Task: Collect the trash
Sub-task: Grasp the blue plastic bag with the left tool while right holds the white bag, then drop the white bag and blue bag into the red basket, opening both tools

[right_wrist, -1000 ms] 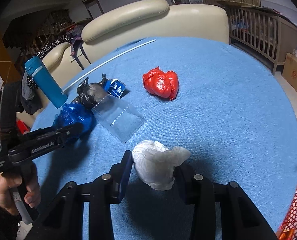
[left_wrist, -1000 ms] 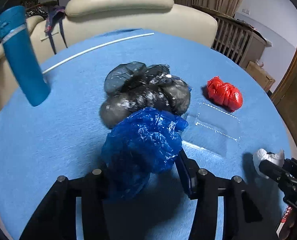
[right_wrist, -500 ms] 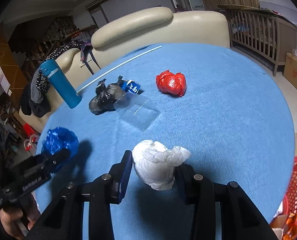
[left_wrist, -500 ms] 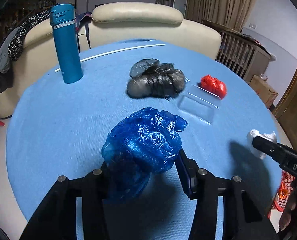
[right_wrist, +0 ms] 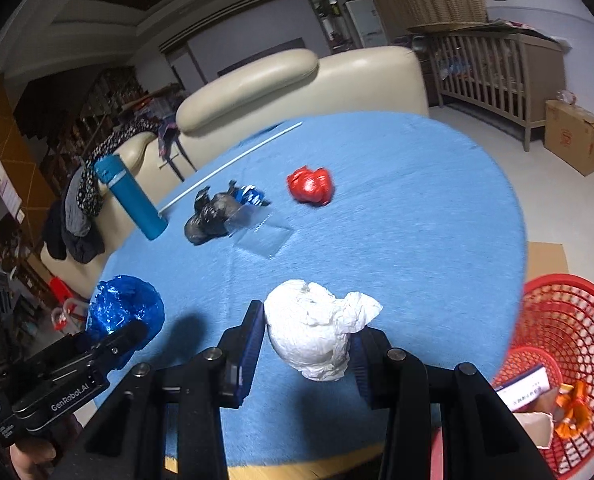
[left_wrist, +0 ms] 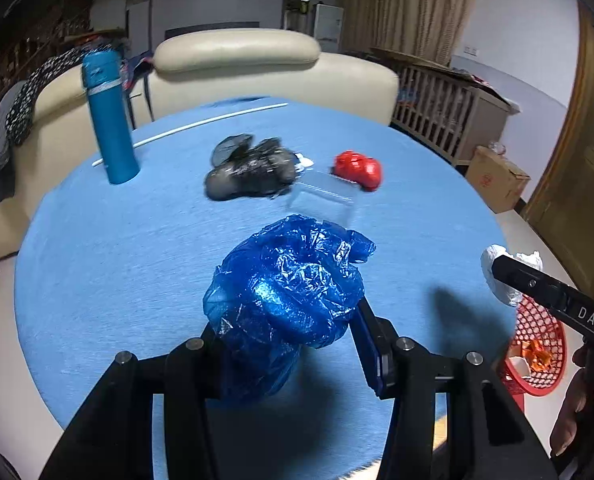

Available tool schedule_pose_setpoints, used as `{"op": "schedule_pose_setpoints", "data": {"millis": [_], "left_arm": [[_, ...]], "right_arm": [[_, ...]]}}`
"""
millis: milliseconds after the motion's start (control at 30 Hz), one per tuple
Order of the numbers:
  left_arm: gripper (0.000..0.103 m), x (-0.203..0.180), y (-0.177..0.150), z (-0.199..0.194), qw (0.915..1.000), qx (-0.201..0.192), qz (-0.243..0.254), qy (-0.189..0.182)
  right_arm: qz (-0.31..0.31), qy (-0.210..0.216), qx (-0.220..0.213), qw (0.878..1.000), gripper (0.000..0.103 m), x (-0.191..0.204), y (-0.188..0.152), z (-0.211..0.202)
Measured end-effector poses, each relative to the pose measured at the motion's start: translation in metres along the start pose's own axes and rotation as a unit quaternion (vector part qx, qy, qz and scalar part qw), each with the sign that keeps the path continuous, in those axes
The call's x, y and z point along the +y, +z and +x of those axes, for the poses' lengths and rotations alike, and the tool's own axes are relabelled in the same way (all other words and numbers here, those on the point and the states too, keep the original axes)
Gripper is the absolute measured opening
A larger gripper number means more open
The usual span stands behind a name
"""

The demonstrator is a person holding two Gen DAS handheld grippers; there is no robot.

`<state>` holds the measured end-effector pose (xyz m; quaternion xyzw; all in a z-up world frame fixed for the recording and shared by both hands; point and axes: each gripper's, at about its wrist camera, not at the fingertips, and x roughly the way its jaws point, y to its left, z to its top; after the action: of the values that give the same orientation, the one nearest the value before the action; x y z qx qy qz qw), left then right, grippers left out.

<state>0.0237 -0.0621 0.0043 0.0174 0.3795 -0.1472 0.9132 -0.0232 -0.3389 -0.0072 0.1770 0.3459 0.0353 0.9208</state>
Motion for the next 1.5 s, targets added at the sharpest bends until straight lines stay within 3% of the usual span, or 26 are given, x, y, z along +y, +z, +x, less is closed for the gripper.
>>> {"op": "schedule_pose_setpoints", "data": {"millis": [367, 867, 1500], "left_arm": [[0.052, -0.049, 0.002, -0.011, 0.9983, -0.011, 0.052, -0.021], [0.052, -0.114, 0.003, -0.009, 0.9911, -0.010, 0.120, -0.056], [0.052, -0.200, -0.002, -0.002, 0.9734, -0.003, 0.206, -0.101]], "right_arm": [[0.038, -0.021, -0.047, 0.998, 0.043, -0.047, -0.005, -0.055], [0.127, -0.109, -0.095, 0.981, 0.043, -0.158, -0.019, -0.122], [0.179, -0.126, -0.087, 0.972, 0.043, -0.217, -0.041, -0.123]]}}
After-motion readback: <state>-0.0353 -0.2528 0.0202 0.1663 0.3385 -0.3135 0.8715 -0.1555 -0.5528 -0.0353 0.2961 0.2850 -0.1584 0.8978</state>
